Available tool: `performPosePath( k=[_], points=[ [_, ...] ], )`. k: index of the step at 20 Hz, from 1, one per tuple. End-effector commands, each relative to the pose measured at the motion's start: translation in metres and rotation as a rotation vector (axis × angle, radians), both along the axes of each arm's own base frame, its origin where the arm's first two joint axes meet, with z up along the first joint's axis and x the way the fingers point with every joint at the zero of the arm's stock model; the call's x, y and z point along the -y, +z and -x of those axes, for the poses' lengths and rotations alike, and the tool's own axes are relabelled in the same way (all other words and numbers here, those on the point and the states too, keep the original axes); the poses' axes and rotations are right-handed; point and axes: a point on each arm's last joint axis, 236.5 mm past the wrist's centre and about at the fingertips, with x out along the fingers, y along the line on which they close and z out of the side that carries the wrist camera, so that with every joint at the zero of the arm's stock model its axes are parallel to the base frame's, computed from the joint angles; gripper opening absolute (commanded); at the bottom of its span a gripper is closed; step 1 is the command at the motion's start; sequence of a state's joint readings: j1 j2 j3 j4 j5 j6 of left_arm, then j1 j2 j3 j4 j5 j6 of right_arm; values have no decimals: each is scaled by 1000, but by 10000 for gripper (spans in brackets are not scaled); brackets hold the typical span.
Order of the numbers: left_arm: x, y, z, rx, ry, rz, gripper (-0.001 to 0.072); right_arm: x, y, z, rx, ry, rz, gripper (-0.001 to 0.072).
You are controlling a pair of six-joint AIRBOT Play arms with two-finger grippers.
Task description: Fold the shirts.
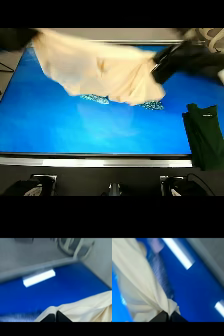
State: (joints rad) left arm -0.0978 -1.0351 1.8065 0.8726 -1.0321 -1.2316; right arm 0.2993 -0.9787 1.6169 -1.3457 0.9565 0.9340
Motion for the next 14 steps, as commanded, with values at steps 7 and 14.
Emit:
performPosePath(
  k=[7,14],
  points=[
    [-60,125,131,382,226,53,27,55,139,128,344,-60,-91,15],
    [-78,-71,12,-135,341,-221,28,25,-65,20,-283,-1,252,18]
  ],
)
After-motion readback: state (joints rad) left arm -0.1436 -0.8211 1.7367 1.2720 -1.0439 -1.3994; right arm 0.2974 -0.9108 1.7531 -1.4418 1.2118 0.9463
